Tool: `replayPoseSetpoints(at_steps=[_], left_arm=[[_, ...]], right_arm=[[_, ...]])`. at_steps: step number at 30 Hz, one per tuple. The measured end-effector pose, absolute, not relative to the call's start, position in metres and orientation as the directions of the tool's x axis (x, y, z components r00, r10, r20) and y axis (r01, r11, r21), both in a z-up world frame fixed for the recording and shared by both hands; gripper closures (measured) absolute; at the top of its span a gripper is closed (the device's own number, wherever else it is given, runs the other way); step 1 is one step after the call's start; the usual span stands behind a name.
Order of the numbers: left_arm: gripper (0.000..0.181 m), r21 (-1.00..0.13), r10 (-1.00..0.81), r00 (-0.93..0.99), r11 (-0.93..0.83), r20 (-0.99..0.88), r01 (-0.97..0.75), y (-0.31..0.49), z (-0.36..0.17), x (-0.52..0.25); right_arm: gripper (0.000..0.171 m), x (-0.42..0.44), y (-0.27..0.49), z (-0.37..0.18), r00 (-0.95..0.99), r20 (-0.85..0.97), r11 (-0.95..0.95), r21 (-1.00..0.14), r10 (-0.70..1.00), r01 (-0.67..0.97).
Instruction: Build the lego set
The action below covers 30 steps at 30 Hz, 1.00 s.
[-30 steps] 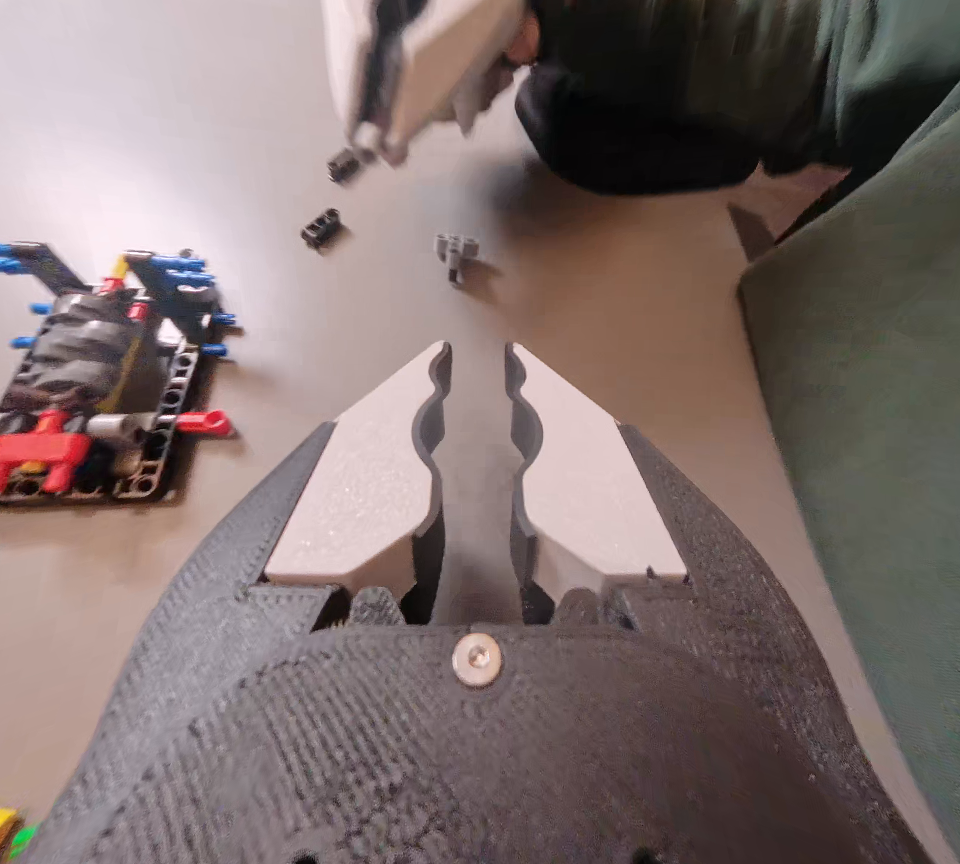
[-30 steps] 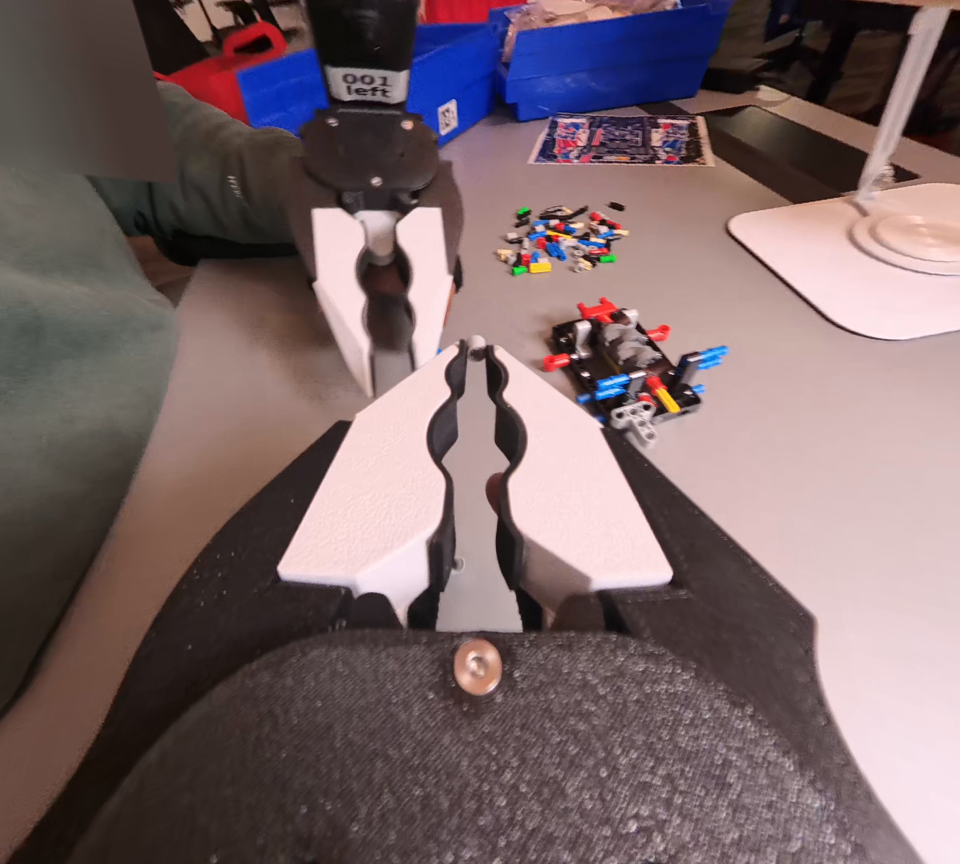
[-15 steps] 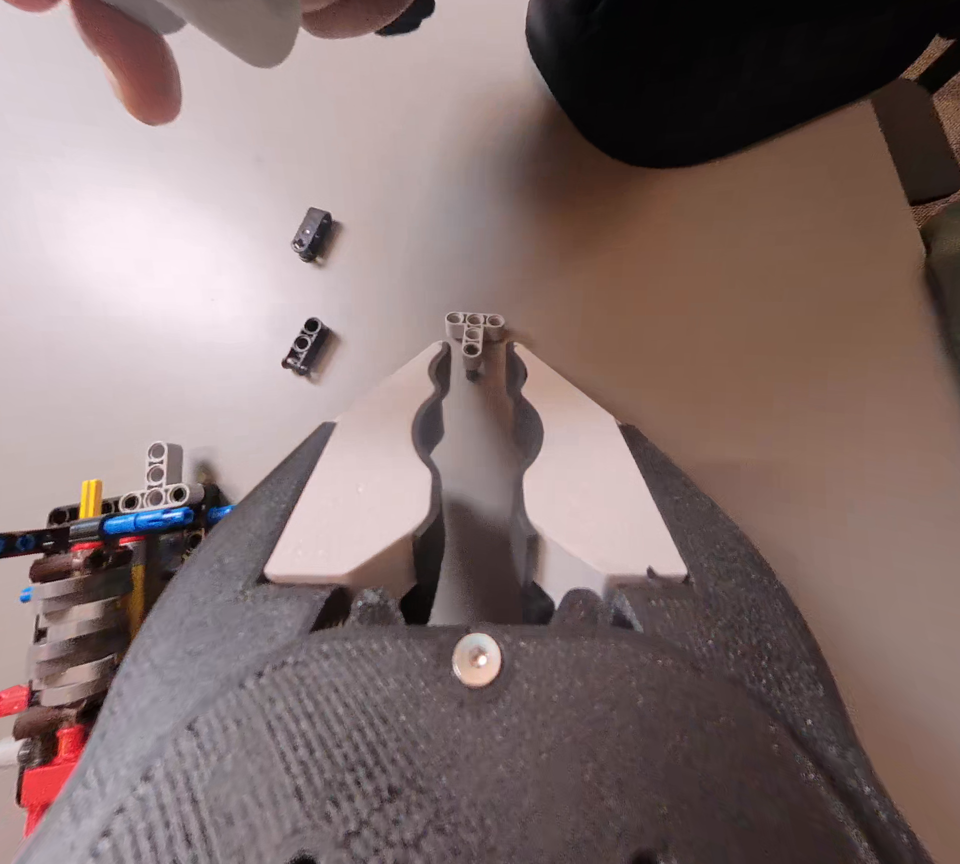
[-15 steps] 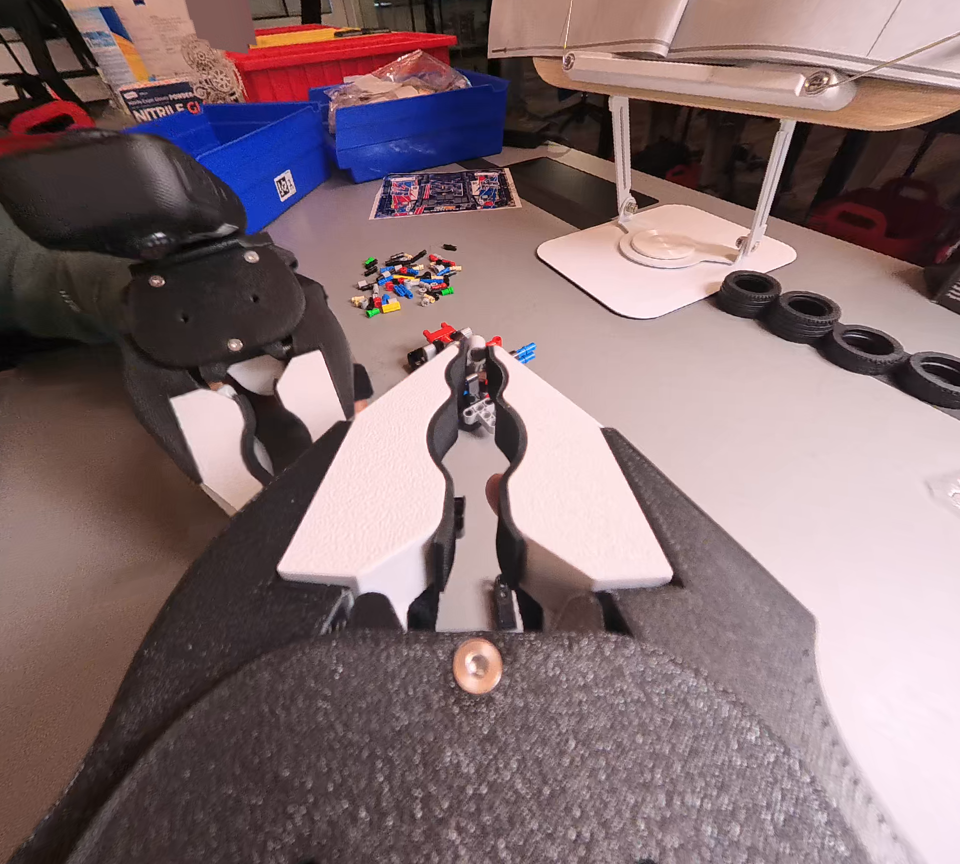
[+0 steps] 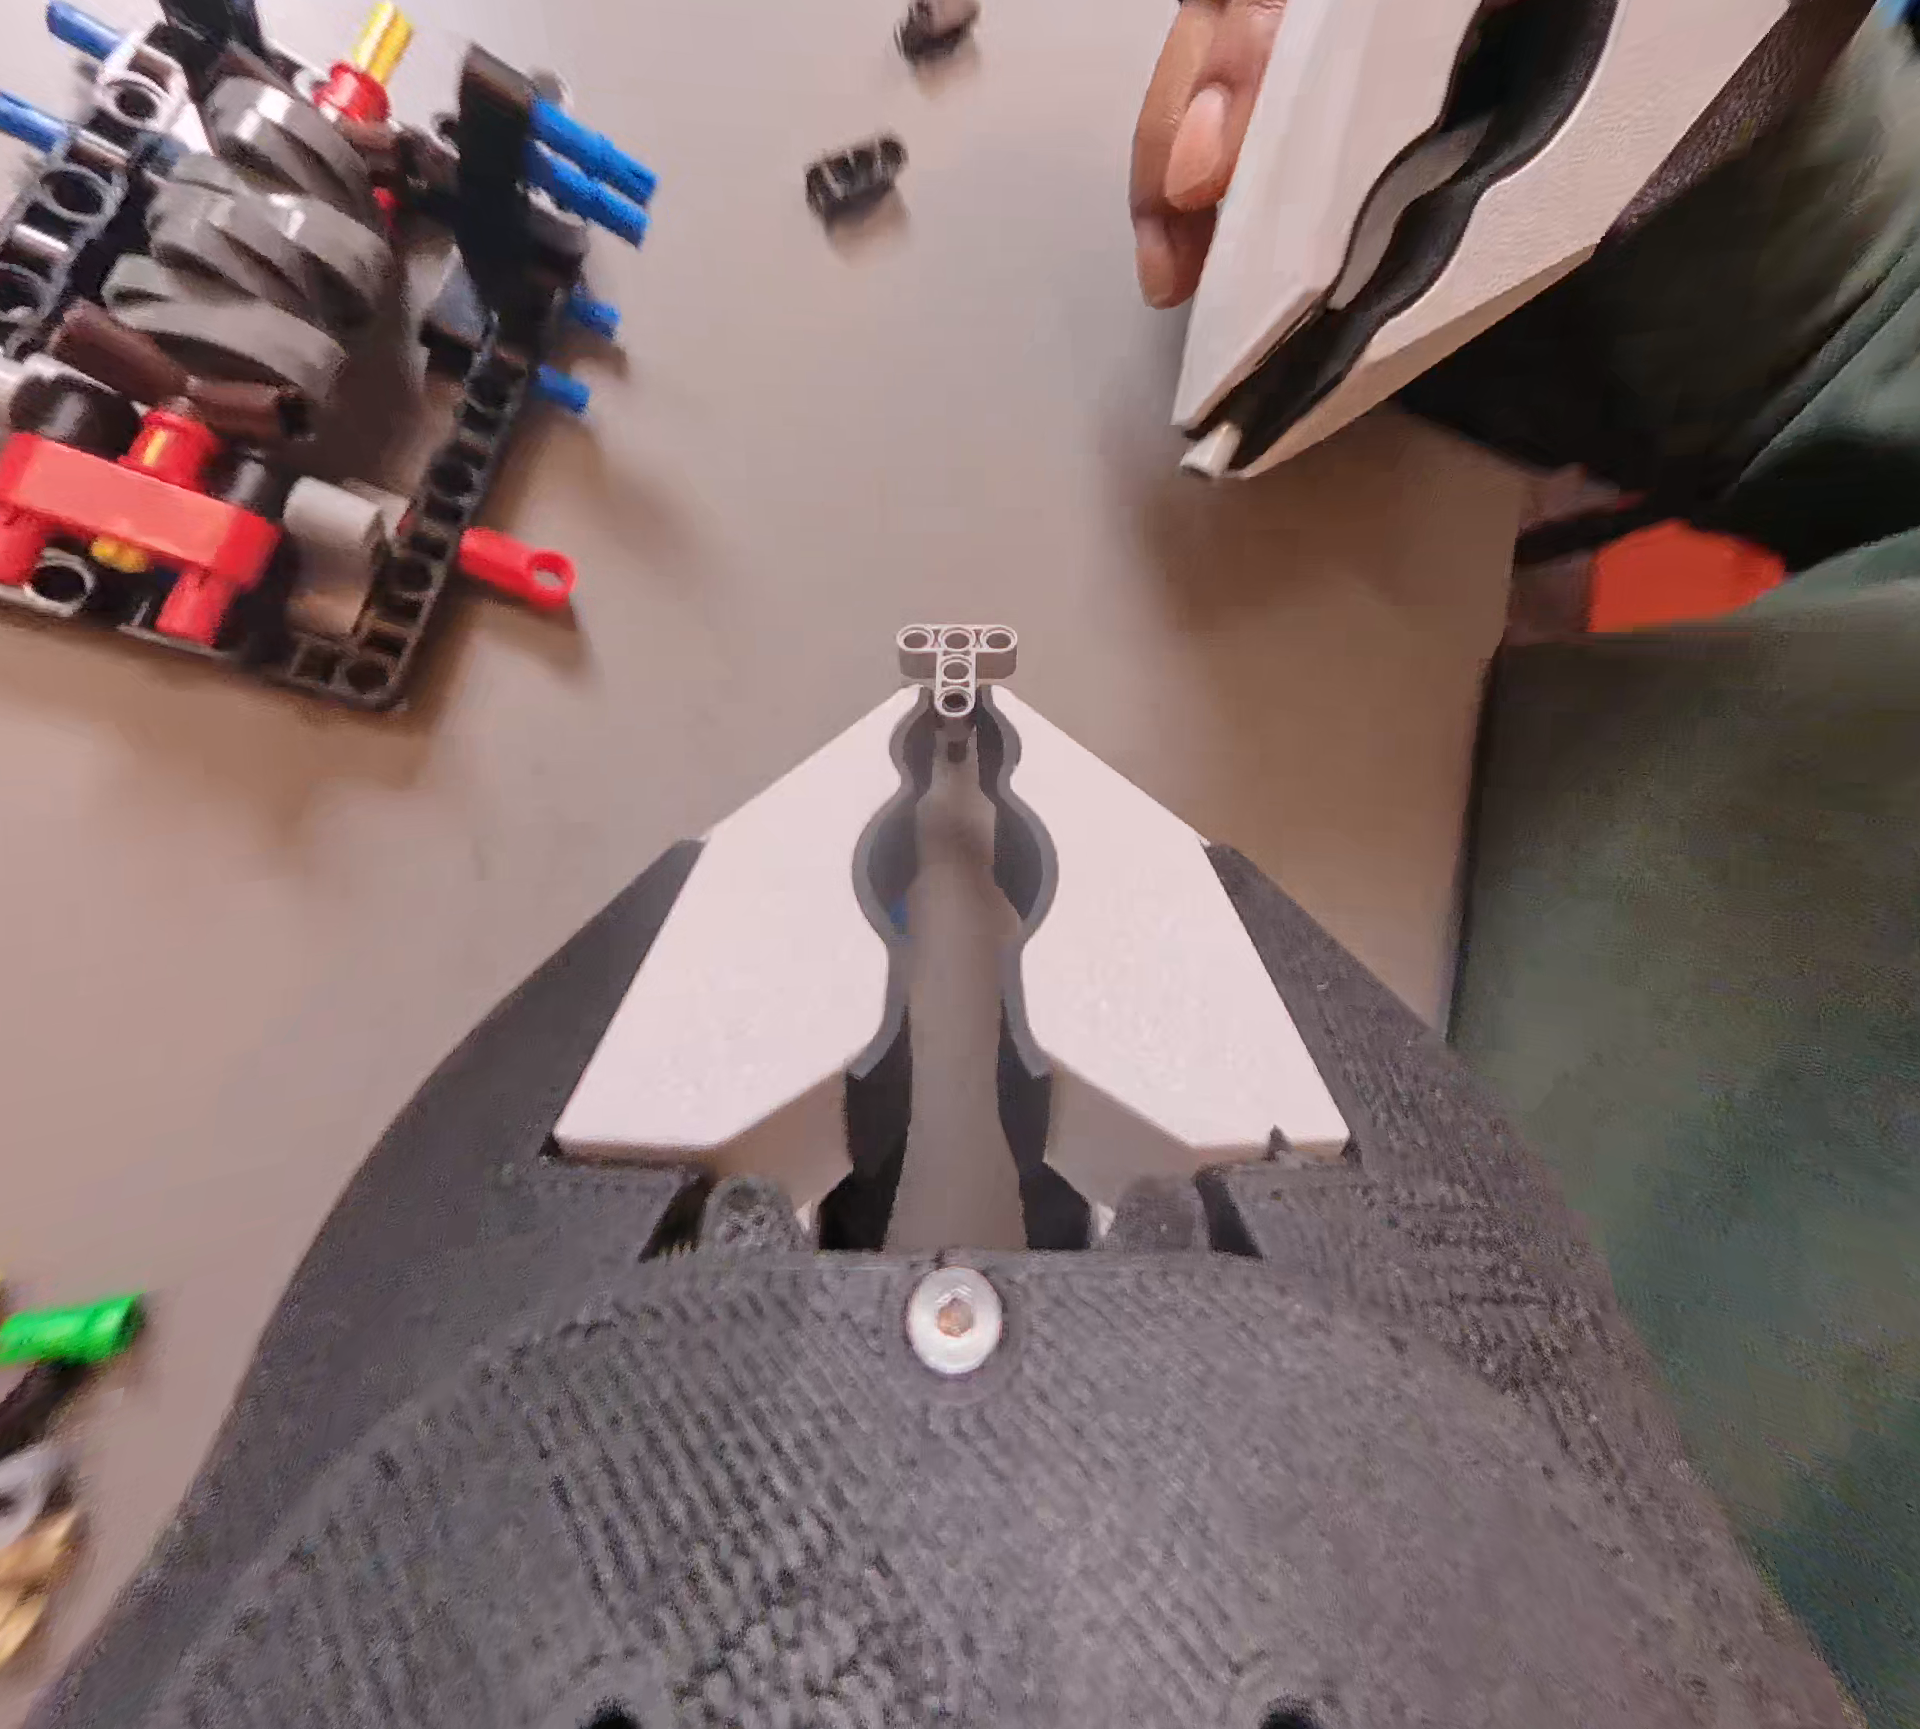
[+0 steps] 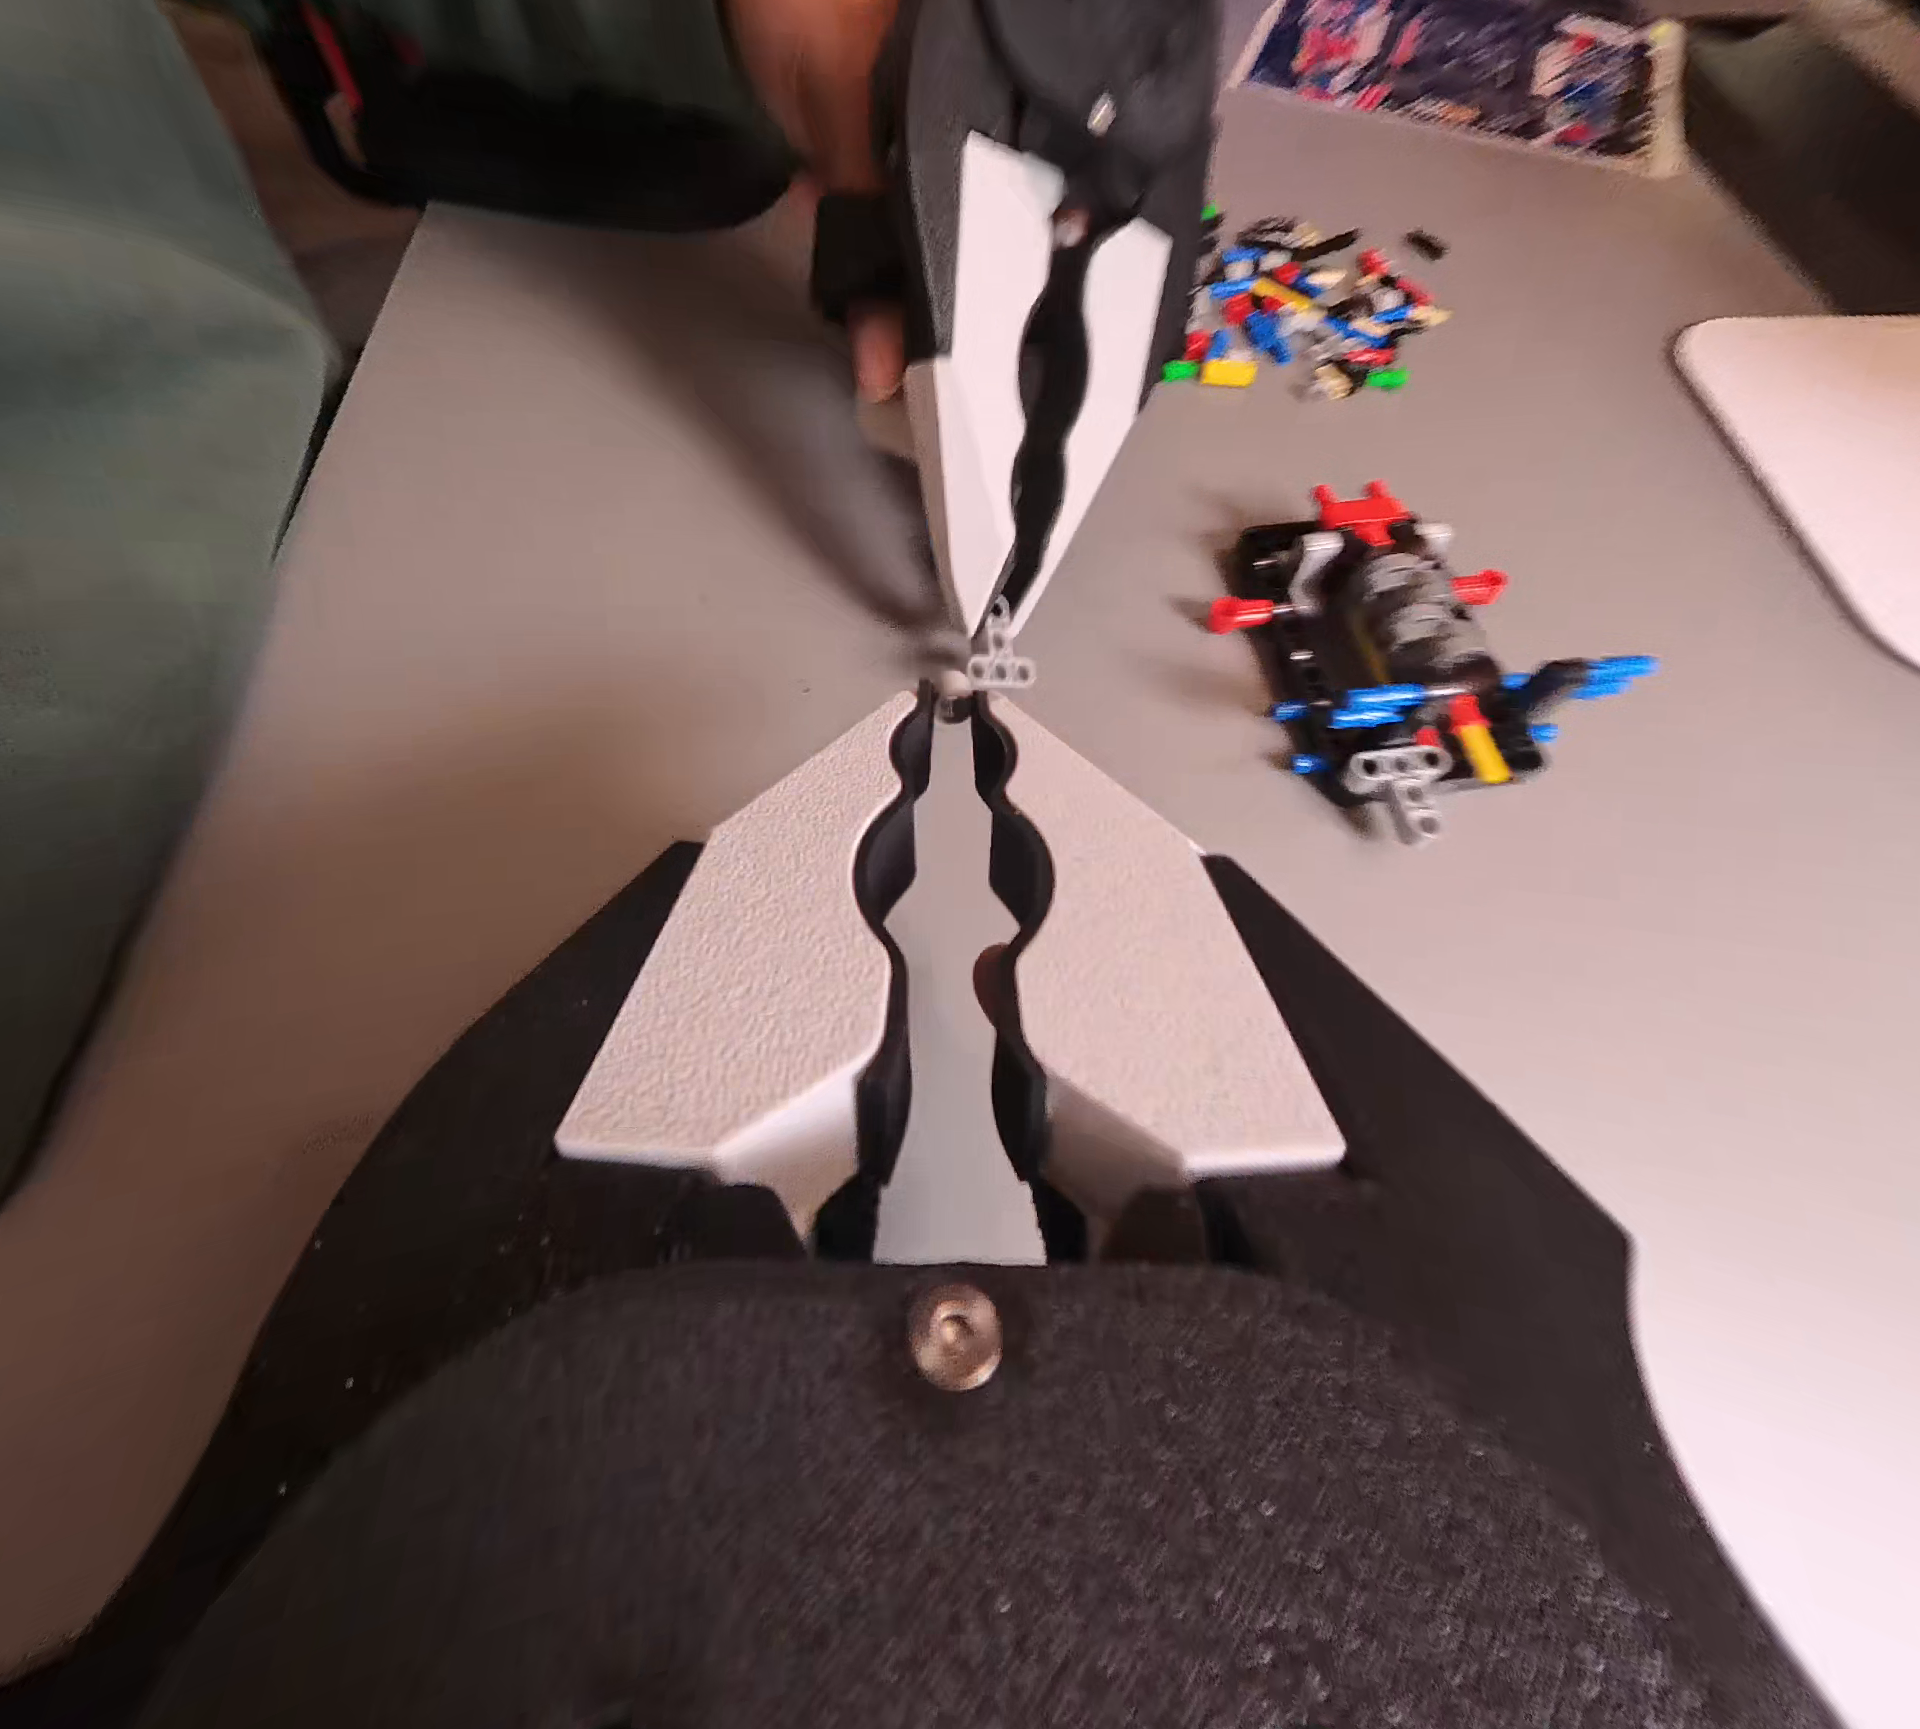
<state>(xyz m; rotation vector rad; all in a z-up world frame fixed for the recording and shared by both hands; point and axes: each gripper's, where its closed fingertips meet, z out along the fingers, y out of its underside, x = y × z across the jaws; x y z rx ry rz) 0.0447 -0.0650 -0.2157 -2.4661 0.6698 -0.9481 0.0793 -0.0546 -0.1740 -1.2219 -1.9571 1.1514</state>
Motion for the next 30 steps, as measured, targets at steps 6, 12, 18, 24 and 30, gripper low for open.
replayPoseSetpoints(at_steps=[6,12,18,24,30], left_arm=[[0.176,-0.388,-0.676,0.642,-0.735,0.361,-0.556,-0.072,-0.216,0.042],[0.173,-0.315,-0.708,0.618,-0.706,0.342,-0.634,-0.054,-0.217,0.055],[0.161,-0.379,-0.780,0.516,-0.624,0.354,-0.683,-0.049,-0.207,0.064],[0.143,-0.511,-0.974,0.093,-0.188,0.206,-0.839,-0.066,-0.202,0.050],[0.141,-0.489,-0.981,0.004,-0.099,0.193,-0.867,-0.062,-0.222,0.045]], right_arm=[[0.166,0.080,-0.064,-0.191,-0.470,0.008,0.265,-0.834,0.883,0.484],[0.166,0.091,-0.042,-0.180,-0.407,0.018,0.227,-0.851,0.913,0.473],[0.166,0.096,-0.036,-0.181,-0.394,0.030,0.235,-0.843,0.919,0.484],[0.166,0.097,-0.034,-0.178,-0.392,0.026,0.228,-0.848,0.920,0.479],[0.166,0.097,-0.032,-0.183,-0.381,0.017,0.218,-0.842,0.924,0.493]])
